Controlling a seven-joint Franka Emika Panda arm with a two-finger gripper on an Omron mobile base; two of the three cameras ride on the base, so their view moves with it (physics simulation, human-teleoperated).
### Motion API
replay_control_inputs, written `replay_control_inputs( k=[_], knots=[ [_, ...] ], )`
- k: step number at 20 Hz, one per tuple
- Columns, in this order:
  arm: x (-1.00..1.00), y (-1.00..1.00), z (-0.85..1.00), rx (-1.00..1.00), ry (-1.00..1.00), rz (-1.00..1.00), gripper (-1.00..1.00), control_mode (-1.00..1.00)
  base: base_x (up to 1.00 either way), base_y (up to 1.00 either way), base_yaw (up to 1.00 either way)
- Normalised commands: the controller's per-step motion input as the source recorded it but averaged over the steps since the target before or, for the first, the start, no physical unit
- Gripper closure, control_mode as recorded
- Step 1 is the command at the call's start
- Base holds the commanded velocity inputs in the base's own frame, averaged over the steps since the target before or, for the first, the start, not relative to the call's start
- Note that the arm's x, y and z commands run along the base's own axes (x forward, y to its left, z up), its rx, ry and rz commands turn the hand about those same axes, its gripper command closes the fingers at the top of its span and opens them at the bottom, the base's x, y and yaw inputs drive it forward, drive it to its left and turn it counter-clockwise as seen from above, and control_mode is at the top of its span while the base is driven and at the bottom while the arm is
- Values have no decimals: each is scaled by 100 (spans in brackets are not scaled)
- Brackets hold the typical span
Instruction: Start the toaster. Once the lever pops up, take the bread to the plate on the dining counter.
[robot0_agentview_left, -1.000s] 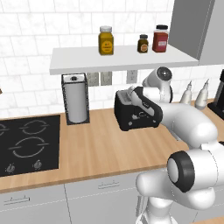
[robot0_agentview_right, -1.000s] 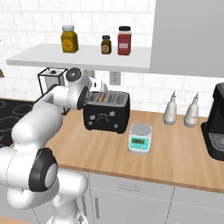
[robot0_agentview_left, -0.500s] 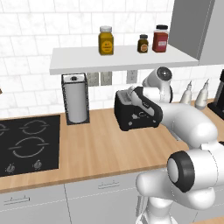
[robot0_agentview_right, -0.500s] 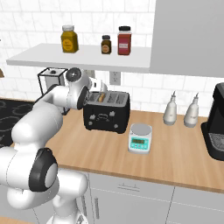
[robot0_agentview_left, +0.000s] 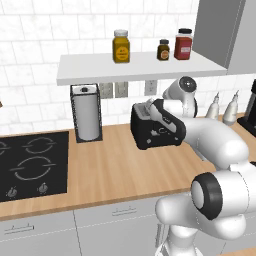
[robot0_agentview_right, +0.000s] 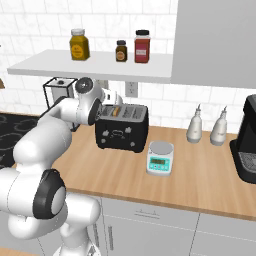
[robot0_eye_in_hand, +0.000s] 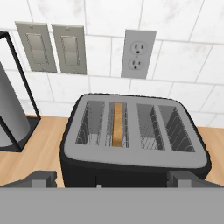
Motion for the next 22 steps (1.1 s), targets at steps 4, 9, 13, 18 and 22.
replay_control_inputs(
  k=[4,9,13,18,22],
  knots=[
    [0,0,0,0,0,0,-100,-100,0,0,0],
    [0,0,0,0,0,0,-100,-100,0,0,0],
    [0,0,0,0,0,0,-100,-100,0,0,0],
    [0,0,0,0,0,0,-100,-100,0,0,0],
    [0,0,0,0,0,0,-100,-100,0,0,0]
  ],
)
